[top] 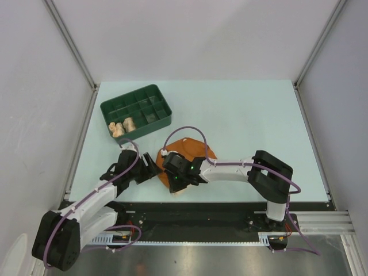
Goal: Roll the underwear
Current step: Move the underwear to the center of the board, then fold the underwear at the center of the board.
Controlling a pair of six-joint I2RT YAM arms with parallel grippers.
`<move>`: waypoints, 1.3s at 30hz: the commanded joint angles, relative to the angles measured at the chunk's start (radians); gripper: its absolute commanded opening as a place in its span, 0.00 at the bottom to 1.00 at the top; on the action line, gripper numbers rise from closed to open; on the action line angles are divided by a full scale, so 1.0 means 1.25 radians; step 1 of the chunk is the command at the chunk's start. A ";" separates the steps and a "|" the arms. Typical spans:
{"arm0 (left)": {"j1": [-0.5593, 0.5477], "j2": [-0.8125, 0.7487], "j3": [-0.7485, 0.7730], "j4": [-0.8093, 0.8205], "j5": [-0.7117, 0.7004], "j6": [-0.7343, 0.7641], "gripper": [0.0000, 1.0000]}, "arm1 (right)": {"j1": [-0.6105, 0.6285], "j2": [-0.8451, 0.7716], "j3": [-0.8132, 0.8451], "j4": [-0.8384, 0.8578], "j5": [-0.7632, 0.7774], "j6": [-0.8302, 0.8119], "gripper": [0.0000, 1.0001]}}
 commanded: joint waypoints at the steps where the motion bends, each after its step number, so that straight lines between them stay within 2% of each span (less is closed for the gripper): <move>1: -0.021 0.037 -0.021 0.068 0.014 -0.044 0.73 | 0.007 -0.014 0.000 0.016 0.001 0.016 0.00; 6: -0.033 0.037 -0.024 0.052 0.013 -0.042 0.68 | 0.007 -0.012 -0.002 0.013 0.007 0.017 0.00; 15: -0.039 -0.106 -0.062 0.028 0.036 -0.039 0.72 | -0.003 -0.014 -0.003 0.005 0.010 0.029 0.00; 21: -0.039 -0.080 -0.069 0.015 0.041 -0.012 0.68 | -0.003 -0.011 -0.003 0.013 0.001 0.033 0.00; 25: -0.042 -0.030 -0.060 0.018 0.035 -0.005 0.55 | -0.003 -0.011 -0.003 0.013 0.000 0.033 0.00; 29: -0.044 -0.021 -0.060 0.025 -0.008 0.000 0.54 | -0.003 -0.011 -0.003 0.014 -0.001 0.033 0.00; 32: -0.043 -0.007 -0.057 0.050 -0.008 -0.002 0.49 | -0.001 -0.011 -0.003 0.015 -0.004 0.034 0.00; 33: -0.043 -0.003 -0.056 0.062 -0.007 -0.003 0.45 | -0.002 -0.013 -0.003 0.015 -0.005 0.031 0.00; 34: -0.043 0.001 -0.056 0.068 -0.007 -0.003 0.36 | -0.001 -0.015 -0.003 0.017 -0.006 0.032 0.00; 37: -0.044 0.010 -0.059 0.101 -0.007 0.000 0.21 | -0.002 -0.025 -0.003 0.016 -0.010 0.029 0.00; 39: -0.049 0.008 -0.057 0.127 -0.004 0.002 0.18 | -0.002 -0.033 -0.003 0.016 -0.012 0.026 0.00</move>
